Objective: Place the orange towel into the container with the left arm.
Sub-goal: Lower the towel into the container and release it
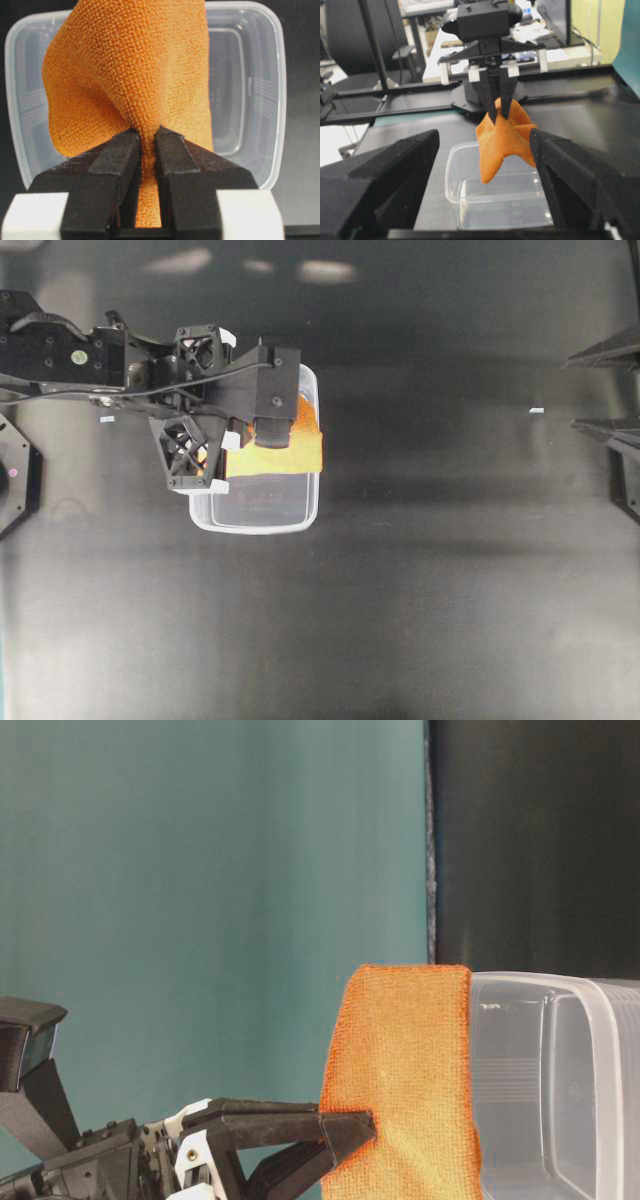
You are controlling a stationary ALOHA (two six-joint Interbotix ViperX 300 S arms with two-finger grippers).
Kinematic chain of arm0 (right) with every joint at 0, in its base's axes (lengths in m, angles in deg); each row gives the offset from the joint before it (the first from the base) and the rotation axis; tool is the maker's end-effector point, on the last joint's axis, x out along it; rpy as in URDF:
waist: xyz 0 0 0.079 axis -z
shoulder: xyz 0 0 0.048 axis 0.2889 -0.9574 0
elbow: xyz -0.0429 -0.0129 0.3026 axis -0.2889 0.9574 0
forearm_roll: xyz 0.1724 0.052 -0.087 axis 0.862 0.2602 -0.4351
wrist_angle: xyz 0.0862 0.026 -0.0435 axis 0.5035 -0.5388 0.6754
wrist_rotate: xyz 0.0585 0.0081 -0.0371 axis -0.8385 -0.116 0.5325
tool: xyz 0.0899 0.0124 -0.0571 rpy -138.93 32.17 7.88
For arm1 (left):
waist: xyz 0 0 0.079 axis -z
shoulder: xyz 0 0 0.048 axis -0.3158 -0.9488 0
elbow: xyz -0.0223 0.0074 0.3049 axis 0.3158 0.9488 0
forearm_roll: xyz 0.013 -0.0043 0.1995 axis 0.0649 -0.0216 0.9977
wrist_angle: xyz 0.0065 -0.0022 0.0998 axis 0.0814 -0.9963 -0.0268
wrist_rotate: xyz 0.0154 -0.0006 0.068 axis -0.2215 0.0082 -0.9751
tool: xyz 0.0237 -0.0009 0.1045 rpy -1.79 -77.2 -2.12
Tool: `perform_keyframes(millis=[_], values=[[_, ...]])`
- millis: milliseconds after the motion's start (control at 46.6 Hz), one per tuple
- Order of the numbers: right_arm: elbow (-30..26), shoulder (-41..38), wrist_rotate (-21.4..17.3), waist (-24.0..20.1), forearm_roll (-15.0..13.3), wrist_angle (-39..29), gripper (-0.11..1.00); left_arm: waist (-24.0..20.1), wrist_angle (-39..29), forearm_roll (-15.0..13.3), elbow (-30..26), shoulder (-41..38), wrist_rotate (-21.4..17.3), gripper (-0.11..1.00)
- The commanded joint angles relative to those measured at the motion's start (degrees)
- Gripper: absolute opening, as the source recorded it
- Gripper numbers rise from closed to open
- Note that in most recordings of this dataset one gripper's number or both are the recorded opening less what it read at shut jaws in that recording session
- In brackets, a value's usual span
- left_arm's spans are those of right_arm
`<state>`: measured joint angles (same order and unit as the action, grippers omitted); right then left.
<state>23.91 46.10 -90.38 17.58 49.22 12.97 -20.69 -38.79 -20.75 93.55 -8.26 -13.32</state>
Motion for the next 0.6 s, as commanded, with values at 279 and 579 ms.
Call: perform_keyframes(millis=[279,579], values=[[-0.4,-0.5,-0.1,0.1,0.2,0.3,0.71,0.5,-0.6,0.3,-4.2,0.8,1.1,0.84],[-0.5,-0.4,-0.2,0.1,0.2,0.5,0.71,1.3,0.4,0.3,-6.1,9.8,1.1,0.78]])
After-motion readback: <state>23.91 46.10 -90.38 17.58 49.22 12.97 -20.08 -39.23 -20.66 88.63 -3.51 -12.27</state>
